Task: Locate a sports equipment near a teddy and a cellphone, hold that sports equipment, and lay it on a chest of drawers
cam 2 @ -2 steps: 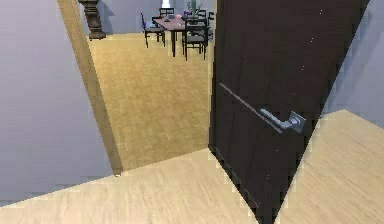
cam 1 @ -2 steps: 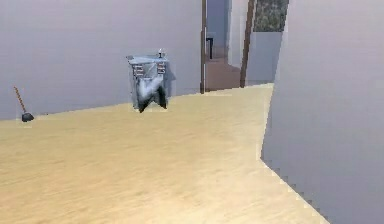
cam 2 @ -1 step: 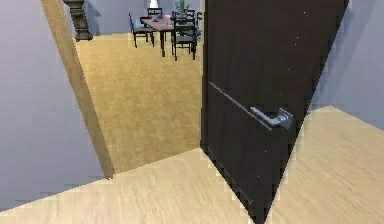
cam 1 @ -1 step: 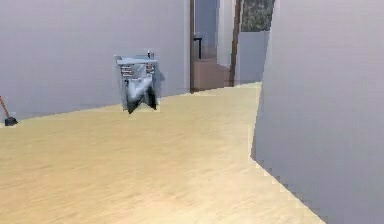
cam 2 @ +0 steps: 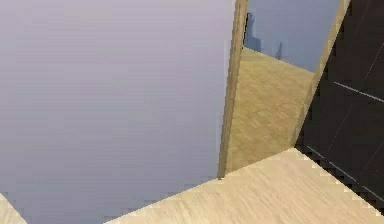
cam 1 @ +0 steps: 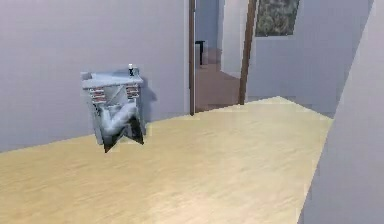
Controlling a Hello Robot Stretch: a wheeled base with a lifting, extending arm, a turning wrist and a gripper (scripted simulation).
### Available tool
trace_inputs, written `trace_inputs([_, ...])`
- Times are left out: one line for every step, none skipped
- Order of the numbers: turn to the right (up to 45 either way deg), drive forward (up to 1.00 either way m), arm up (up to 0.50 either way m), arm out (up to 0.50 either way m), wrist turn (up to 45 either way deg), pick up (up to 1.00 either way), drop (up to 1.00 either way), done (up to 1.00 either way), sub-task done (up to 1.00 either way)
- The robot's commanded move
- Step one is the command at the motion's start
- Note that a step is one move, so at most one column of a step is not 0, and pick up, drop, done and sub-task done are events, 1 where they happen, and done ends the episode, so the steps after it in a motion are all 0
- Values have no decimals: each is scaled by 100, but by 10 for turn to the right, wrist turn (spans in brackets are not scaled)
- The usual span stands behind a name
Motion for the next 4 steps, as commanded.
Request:
trace_inputs([30,0,0,0,0,0,0,0,0])
trace_inputs([0,70,0,0,0,0,0,0,0])
trace_inputs([30,0,0,0,0,0,0,0,0])
trace_inputs([-210,0,0,0,0,0,0,0,0])
